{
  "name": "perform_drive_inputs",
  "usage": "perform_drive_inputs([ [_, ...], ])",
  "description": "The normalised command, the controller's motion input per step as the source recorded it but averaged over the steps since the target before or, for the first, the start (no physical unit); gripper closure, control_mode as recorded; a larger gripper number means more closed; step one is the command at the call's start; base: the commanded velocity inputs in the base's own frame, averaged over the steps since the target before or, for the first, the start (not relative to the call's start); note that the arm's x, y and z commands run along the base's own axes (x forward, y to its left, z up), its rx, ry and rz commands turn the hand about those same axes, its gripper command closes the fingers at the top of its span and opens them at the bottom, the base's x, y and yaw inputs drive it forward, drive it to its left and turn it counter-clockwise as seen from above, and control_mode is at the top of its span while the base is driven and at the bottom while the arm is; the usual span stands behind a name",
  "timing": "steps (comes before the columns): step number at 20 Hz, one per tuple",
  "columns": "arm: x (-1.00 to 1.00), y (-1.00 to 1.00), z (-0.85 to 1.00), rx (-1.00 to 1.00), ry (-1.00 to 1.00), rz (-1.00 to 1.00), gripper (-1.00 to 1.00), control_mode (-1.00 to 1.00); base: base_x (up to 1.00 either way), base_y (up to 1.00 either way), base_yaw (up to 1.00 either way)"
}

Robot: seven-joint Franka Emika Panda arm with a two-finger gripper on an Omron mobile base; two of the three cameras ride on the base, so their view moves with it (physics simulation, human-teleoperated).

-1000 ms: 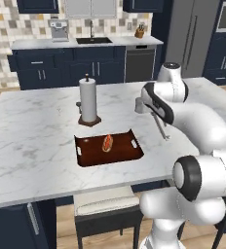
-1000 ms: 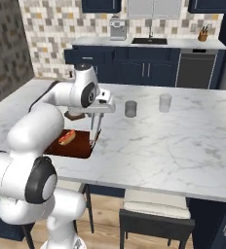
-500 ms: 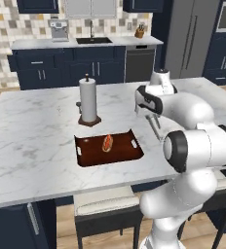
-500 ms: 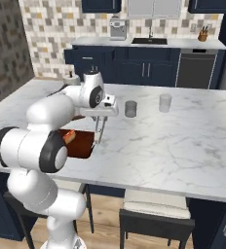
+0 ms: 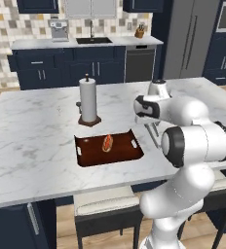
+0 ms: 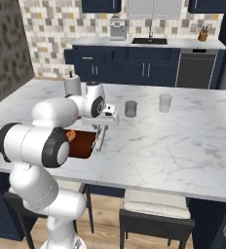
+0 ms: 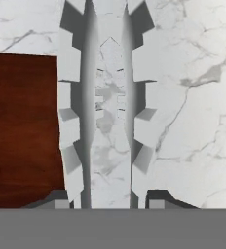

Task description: Take the tongs from the drawer on the left and place them on the dining counter next to the tray containing the hot dog.

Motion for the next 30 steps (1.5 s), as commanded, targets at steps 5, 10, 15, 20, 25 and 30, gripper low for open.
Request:
perform_drive_inputs([
  [5,0.0,0.0,-0.34,0.0,0.05,0.0,1.0,-1.0,0.0,0.0,0.0],
  [10,0.0,0.0,-0.31,0.0,0.01,0.0,1.0,-1.0,0.0,0.0,0.0],
  [15,0.02,0.0,-0.21,0.0,0.0,0.0,1.0,-1.0,0.0,0.0,0.0],
  [20,0.1,-0.03,-0.16,0.0,0.0,0.0,1.0,-1.0,0.0,0.0,0.0],
  [25,0.17,-0.05,-0.15,0.0,0.0,0.0,1.0,-1.0,0.0,0.0,0.0],
  [30,0.26,-0.02,-0.22,0.0,-0.01,0.0,1.0,-1.0,0.0,0.0,0.0],
])
